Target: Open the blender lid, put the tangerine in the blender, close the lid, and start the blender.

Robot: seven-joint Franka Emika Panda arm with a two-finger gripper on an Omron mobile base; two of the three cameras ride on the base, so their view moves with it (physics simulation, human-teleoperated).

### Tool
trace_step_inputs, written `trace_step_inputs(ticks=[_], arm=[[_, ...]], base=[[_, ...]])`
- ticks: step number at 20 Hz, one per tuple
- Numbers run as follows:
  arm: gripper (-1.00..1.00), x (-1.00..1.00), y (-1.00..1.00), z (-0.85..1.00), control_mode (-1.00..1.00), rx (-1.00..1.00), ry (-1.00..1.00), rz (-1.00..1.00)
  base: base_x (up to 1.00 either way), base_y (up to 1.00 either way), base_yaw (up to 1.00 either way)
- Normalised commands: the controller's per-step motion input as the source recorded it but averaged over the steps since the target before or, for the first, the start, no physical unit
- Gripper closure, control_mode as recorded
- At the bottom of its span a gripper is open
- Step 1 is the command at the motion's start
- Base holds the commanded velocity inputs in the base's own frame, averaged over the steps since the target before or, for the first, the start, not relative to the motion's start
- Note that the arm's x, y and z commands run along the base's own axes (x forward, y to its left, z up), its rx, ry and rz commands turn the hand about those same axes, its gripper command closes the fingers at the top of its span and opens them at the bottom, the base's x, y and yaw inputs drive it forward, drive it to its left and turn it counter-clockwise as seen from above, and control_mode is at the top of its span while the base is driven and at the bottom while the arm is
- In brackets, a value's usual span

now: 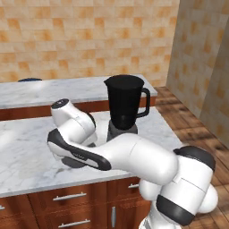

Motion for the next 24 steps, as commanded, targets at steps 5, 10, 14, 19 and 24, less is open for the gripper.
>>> trace_step_inputs(ticks=[5, 10, 14, 19, 24], arm=[[1.0, 0.38, 0.0, -0.51, -1.0, 0.09, 0.0, -0.07], [1.0, 0.49, 0.29, -0.4, -1.0, 0.03, 0.0, -0.12], [1.0, 0.26, 0.39, -0.22, -1.0, 0.0, 0.0, -0.16], [1.0, 0.09, 0.29, -0.06, -1.0, 0.0, -0.01, -0.21], [1.0, 0.19, 0.07, -0.15, -1.0, 0.0, 0.0, -0.23]], base=[[0.0, 0.0, 0.0], [0.0, 0.0, 0.0], [0.0, 0.0, 0.0], [0.0, 0.0, 0.0], [0.0, 0.0, 0.0]])
